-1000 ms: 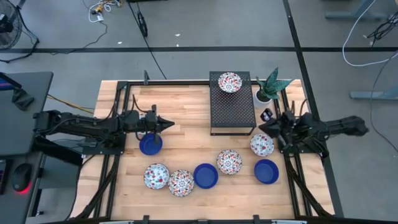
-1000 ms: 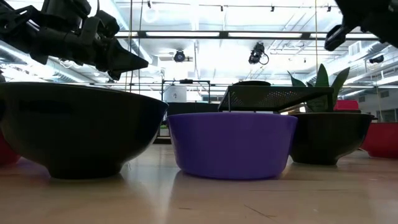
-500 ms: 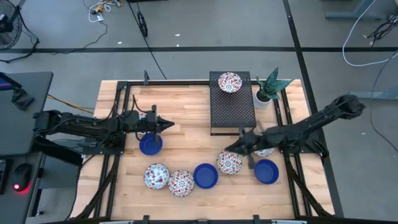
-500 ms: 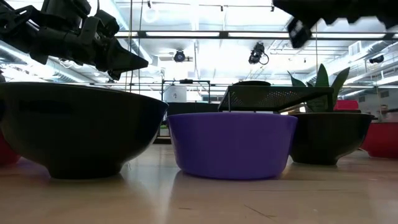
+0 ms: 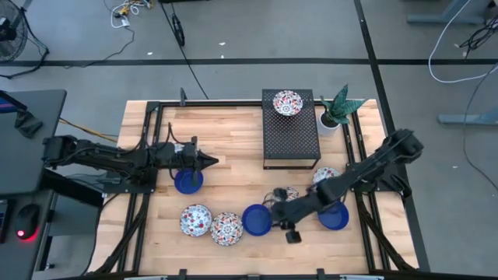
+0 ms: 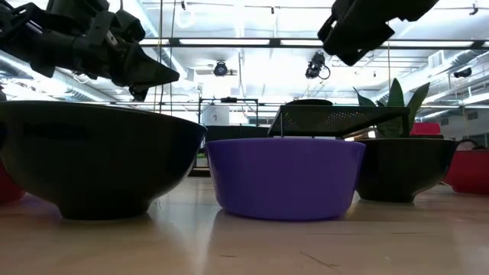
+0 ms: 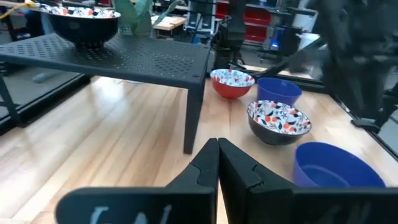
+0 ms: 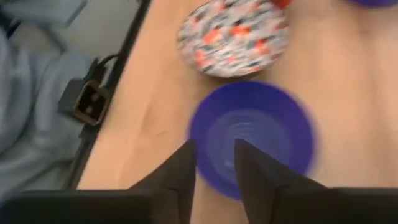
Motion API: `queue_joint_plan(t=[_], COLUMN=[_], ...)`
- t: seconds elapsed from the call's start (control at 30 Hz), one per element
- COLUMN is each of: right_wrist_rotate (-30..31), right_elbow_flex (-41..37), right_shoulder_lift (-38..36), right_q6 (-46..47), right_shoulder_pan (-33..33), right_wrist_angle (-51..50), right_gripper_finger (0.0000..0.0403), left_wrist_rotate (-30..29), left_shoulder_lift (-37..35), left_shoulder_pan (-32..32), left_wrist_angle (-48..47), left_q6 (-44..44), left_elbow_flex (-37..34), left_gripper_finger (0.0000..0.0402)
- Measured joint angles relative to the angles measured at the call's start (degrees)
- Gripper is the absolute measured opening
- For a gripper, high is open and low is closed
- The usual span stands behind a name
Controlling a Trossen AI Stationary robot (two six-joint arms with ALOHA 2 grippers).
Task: Pick & Place Mini bowls
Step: Put the middle blue bowl on the shelf
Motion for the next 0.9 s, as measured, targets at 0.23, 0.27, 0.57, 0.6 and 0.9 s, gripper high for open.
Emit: queue_joint_plan(t=[0.23,0.27,0.57,0.6,0.9], right_wrist_rotate=[-3.10,-3.04,-1.01,-0.85,2.12], right_elbow_flex=[1.32,1.32,1.35,1.35,1.32], right_shoulder_lift=[7.43,8.32,12.99,13.36,13.58], right_q6=[-5.24,-6.04,-11.57,-11.93,-13.55], right_shoulder_pan=[1.48,1.44,1.36,1.35,1.33], right_wrist_angle=[-0.07,0.17,3.83,4.01,6.33], right_gripper_finger=[0.0146,0.0146,0.0129,0.0127,0.0079], left_wrist_rotate=[-4.67,-4.97,-7.05,-7.44,-7.06], left_shoulder_lift=[0.00,0.00,0.00,0.00,0.00], left_shoulder_pan=[-1.38,-1.53,-2.17,-2.17,-2.43], left_wrist_angle=[0.28,0.32,0.56,0.50,-0.03], left_q6=[-0.85,-1.15,-1.24,-1.24,-2.58], left_elbow_flex=[0.00,0.00,0.00,0.00,0.00], left_gripper_finger=[0.0009,0.0010,0.0009,0.0009,0.0010])
